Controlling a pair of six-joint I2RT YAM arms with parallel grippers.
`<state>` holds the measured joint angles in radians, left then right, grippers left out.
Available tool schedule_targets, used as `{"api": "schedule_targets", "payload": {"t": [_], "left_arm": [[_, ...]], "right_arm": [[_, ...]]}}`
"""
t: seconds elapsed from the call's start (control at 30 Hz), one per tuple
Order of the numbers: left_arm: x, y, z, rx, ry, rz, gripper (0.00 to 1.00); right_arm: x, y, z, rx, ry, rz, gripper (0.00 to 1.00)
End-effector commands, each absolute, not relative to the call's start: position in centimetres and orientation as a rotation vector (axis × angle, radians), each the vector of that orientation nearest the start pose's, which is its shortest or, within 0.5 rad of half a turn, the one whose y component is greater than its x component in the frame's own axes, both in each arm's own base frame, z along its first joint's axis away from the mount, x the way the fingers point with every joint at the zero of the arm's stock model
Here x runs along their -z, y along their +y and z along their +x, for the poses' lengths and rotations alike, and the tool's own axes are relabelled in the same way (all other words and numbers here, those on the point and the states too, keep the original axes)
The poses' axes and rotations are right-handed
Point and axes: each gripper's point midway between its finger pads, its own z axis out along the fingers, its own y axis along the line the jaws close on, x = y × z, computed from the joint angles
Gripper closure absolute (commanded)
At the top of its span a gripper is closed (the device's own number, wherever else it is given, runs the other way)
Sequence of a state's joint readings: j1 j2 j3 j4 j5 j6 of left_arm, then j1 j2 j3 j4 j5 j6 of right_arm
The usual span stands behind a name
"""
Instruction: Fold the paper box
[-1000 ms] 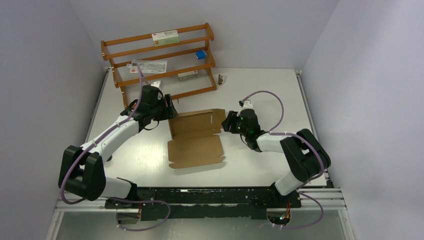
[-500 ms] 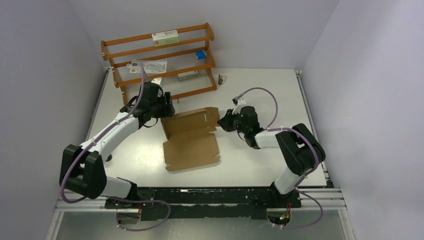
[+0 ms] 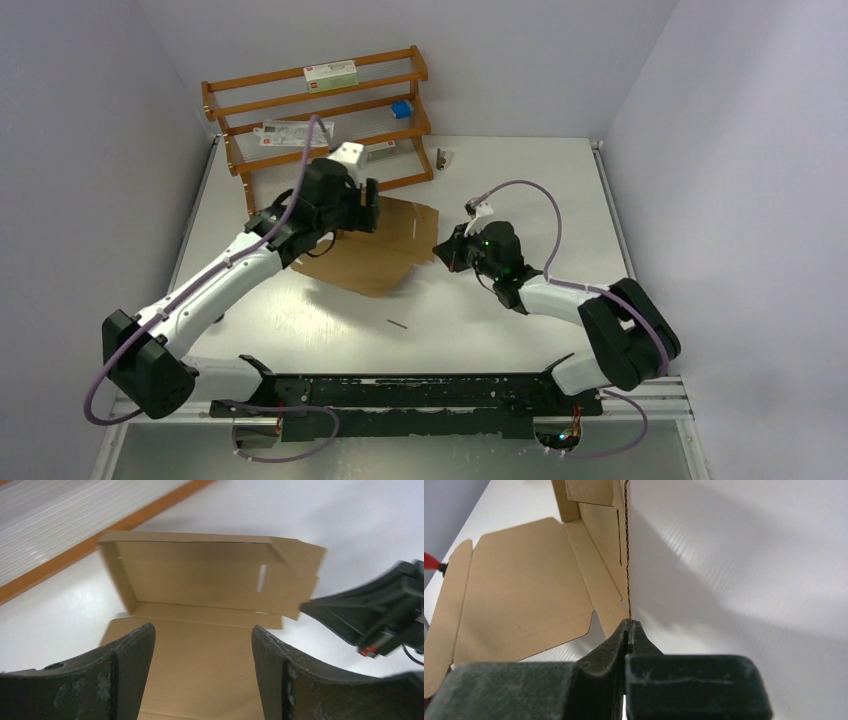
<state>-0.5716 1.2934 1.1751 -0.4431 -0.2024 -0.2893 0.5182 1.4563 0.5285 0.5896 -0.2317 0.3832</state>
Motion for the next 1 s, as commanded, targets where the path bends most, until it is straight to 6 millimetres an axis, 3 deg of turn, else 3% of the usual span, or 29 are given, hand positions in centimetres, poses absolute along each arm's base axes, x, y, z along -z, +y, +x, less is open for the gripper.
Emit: {"api": "schedule_targets", "payload": {"t": [0.0,0.4,0.57,0.97], "left_arm": [[-23.2,-22.3,32.0,0.334,2.106,0.359,0.25],[-17.7,-30.6,26.5,0.328,1.979,0.785,0.21],[-15.3,-30.5,25.5,0.301,1.935,0.779,0.18],[-13.3,-30.4,25.0,0.402,1.762,0.637,0.16]], "right_arm": [[-8.3,24.2,30.0,-0.772,2.021,-0.313,1.00],[-9.6,25.0,27.3,-0.757,2.004,-0.332,1.00],[-10.5,24.9,27.0,-0.776,1.989,-0.307,1.00],[-10.4,25.0,26.4,-0.786,2.030,-0.270,1.00]]}}
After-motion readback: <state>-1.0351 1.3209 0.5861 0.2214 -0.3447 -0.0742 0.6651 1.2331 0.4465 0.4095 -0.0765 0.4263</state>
